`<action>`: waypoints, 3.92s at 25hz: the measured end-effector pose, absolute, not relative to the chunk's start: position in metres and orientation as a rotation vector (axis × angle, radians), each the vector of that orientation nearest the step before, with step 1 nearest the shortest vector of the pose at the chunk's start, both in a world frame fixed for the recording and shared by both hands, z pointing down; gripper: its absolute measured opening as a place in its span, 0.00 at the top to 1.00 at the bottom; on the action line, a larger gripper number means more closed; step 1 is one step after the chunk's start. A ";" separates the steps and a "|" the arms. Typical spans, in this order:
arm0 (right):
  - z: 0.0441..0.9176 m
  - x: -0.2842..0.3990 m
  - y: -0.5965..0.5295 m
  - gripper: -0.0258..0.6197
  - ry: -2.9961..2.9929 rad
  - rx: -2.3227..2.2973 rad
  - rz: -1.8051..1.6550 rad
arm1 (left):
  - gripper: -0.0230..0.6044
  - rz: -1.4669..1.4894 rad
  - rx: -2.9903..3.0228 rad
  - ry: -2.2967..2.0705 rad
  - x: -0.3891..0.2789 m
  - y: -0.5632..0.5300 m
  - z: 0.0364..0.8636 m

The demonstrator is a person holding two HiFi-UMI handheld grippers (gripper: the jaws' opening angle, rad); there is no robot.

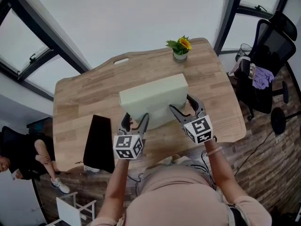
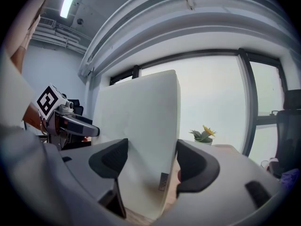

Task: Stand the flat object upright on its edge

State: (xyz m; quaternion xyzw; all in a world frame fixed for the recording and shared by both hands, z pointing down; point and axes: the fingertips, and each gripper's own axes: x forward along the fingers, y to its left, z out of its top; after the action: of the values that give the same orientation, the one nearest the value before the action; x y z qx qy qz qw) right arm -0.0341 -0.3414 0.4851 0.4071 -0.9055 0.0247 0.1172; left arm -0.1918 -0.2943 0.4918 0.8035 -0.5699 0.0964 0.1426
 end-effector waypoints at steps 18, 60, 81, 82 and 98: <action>0.488 -0.027 -0.327 0.45 -2.669 1.172 0.040 | 0.47 0.318 2.348 -1.658 -0.183 -0.278 0.494; 0.482 -0.008 -0.307 0.45 -2.696 1.243 0.130 | 0.47 0.328 2.285 -1.792 -0.185 -0.242 0.474; 0.473 0.000 -0.300 0.50 -2.724 1.247 0.104 | 0.47 0.307 2.248 -1.860 -0.182 -0.230 0.467; 0.472 0.001 -0.299 0.50 -2.726 1.248 0.104 | 0.47 0.303 2.243 -1.866 -0.183 -0.229 0.466; 0.465 0.013 -0.269 0.55 -2.778 1.247 0.091 | 0.47 0.262 2.189 -1.929 -0.179 -0.193 0.462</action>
State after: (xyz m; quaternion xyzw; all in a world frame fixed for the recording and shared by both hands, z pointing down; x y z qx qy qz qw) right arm 0.0130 -0.2694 0.4649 0.4089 -0.9109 0.0298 0.0473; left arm -0.1789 -0.1928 0.4616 0.7431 -0.6548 0.0889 0.1059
